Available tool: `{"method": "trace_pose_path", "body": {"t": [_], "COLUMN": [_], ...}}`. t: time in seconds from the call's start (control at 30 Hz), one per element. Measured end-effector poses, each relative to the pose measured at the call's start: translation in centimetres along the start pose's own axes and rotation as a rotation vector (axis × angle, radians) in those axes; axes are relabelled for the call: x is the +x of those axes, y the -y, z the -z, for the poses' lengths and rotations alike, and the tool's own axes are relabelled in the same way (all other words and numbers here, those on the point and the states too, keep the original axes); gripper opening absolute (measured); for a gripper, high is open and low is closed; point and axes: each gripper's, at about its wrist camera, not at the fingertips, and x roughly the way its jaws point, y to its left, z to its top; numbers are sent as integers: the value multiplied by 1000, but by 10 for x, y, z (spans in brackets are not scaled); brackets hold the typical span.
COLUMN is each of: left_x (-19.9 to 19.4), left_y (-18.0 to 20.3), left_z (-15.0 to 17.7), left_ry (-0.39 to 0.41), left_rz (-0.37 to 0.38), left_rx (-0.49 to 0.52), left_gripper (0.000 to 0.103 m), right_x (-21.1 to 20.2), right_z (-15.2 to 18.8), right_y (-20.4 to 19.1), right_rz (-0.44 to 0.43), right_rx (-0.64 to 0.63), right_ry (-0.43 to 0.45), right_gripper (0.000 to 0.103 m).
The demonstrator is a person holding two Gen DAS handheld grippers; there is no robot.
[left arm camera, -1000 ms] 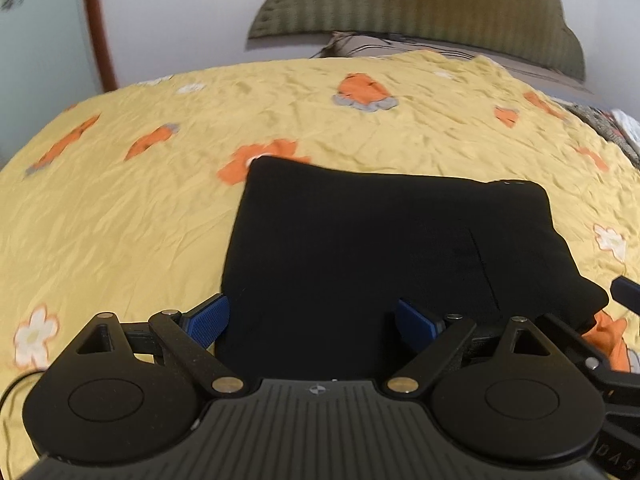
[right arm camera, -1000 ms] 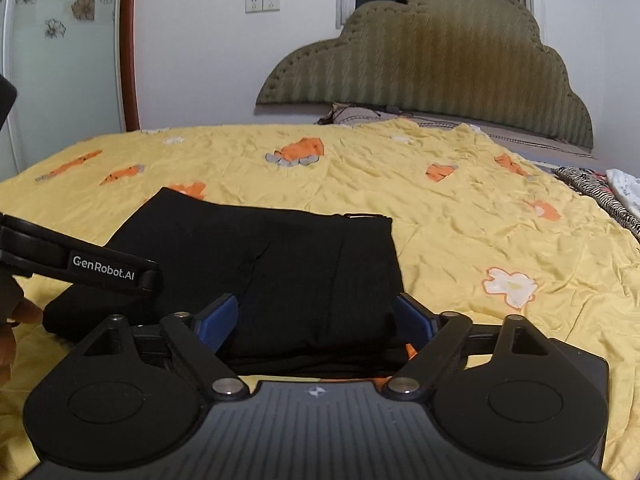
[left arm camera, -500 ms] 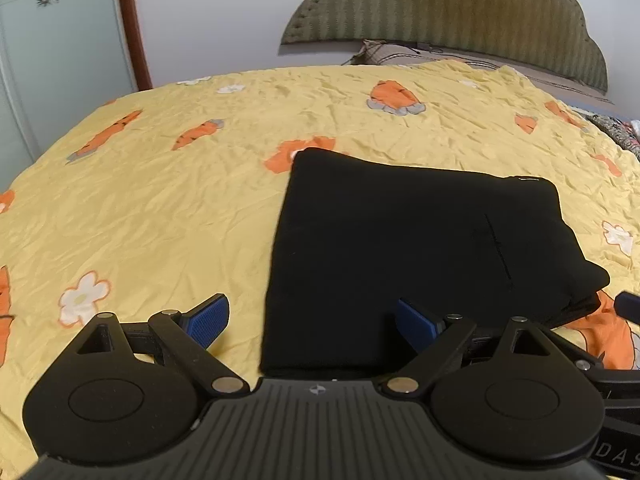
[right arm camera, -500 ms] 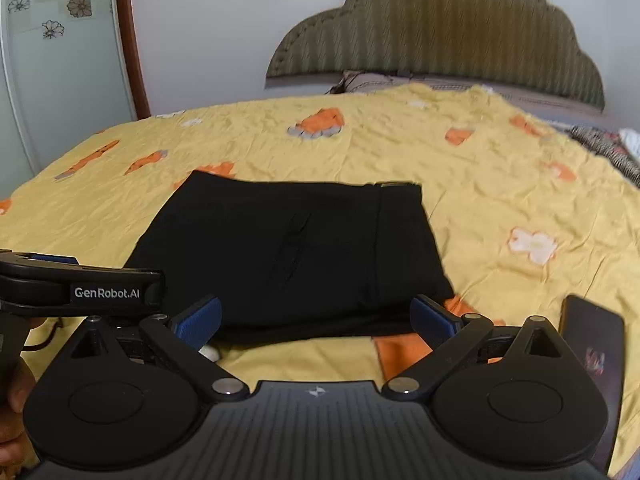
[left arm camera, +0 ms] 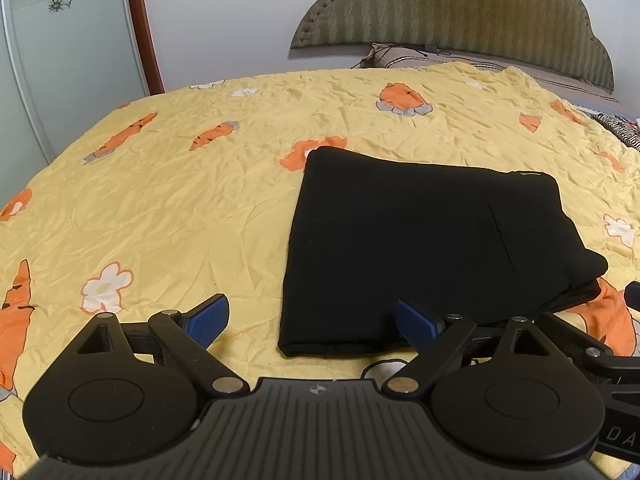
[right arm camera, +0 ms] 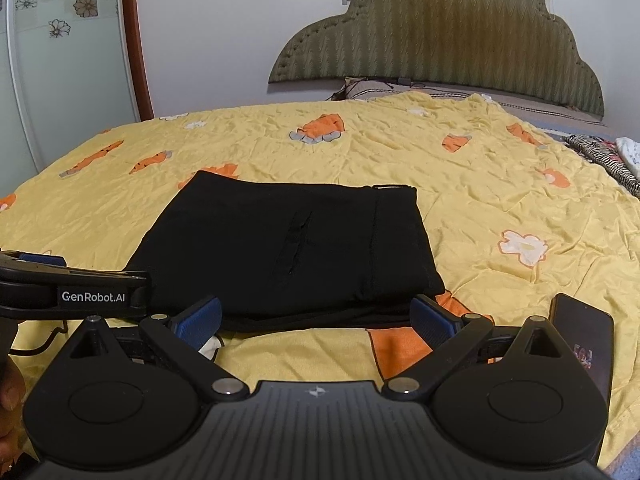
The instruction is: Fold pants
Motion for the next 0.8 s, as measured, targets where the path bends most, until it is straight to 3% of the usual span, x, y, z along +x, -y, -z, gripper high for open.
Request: {"method": "trace_pose_path", "body": {"t": [0.8], "left_x": [7], "left_y": [-1], "left_z": [3], "left_ry": [-10], "left_rz": [-30], "left_rx": [-9], "left_gripper": [92], "right_x": [-1], "right_z": [3], "right_y": [4], "right_rz": [8], "right_rx": [1], "right_ry": [13], "right_gripper": [101]}}
